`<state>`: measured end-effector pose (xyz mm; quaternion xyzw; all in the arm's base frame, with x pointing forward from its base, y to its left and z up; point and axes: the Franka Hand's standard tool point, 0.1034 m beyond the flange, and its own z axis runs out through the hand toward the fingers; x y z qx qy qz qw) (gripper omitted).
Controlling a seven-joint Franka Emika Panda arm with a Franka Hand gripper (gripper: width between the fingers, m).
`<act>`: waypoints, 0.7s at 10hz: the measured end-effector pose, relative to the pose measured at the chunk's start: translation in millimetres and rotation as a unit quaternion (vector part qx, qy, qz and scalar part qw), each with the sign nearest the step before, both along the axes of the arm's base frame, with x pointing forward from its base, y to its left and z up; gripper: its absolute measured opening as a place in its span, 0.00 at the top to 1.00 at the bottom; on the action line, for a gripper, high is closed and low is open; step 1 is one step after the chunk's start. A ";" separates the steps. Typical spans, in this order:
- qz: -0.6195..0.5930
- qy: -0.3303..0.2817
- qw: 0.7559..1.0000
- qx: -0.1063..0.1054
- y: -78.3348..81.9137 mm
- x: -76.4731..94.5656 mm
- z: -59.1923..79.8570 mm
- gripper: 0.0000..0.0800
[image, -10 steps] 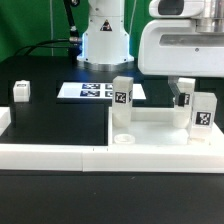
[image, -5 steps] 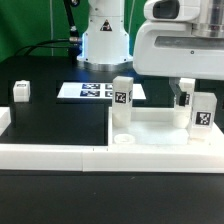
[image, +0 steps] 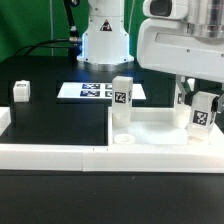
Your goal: Assemble square table
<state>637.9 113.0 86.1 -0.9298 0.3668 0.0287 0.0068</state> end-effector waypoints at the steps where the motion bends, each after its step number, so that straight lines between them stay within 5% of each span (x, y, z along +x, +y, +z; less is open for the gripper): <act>1: -0.054 0.001 0.999 -0.004 -0.2 -0.3 -0.7 0.64; 4: -0.238 0.004 0.971 -0.011 -7.5 0.3 -2.1 0.64; 7: -0.485 0.021 0.874 0.009 -10.7 -5.1 -2.8 0.64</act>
Offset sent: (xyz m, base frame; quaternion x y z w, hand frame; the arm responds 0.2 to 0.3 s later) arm -0.0010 -0.0261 -0.0090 -0.0050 0.0303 0.3525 0.9353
